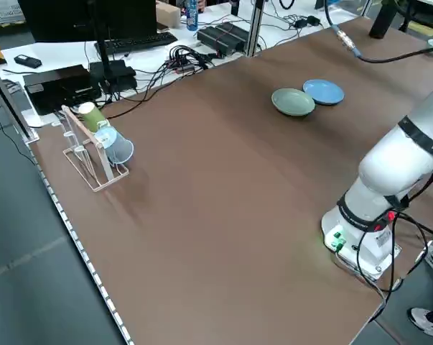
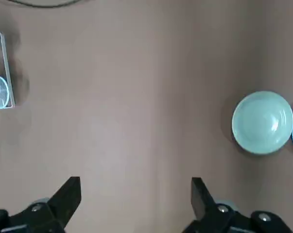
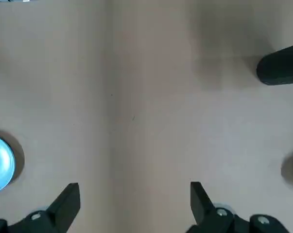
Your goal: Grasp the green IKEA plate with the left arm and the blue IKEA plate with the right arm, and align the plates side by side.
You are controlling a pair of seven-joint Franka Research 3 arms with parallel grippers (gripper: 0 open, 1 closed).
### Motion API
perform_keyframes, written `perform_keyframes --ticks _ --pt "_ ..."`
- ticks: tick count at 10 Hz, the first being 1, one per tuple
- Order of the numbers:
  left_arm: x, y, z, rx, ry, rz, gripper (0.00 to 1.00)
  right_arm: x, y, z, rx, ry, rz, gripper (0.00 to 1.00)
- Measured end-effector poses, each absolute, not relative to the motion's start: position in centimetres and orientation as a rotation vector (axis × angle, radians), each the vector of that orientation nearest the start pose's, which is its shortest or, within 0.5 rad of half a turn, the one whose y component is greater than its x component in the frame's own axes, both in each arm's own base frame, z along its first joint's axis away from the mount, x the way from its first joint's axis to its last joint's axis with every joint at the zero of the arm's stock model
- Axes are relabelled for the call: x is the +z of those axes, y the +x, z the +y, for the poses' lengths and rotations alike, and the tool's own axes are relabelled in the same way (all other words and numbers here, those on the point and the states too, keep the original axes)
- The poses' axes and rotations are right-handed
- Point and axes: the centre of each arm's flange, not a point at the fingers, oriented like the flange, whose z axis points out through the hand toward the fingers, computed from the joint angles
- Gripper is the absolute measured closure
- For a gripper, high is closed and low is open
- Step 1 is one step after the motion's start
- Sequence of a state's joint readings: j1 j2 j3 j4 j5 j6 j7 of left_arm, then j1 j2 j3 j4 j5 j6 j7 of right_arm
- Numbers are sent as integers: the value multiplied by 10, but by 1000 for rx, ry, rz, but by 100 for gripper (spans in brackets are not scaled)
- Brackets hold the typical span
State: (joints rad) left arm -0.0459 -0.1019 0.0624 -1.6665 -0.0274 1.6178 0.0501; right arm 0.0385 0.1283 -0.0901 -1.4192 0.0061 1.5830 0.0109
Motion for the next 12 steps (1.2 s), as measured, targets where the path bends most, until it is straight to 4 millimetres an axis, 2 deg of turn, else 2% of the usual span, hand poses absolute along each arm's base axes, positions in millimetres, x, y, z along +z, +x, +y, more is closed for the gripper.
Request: perform_keyframes --ticks 2,4,12 --pt "639 554 2 -24 -3168 70 0 624 595 -26 -57 -3145 97 0" --pt "632 566 1 -5 -3166 71 0 624 595 -26 -57 -3145 96 0" --pt "636 565 0 -4 -3166 64 0 624 595 -26 -57 -3145 96 0"
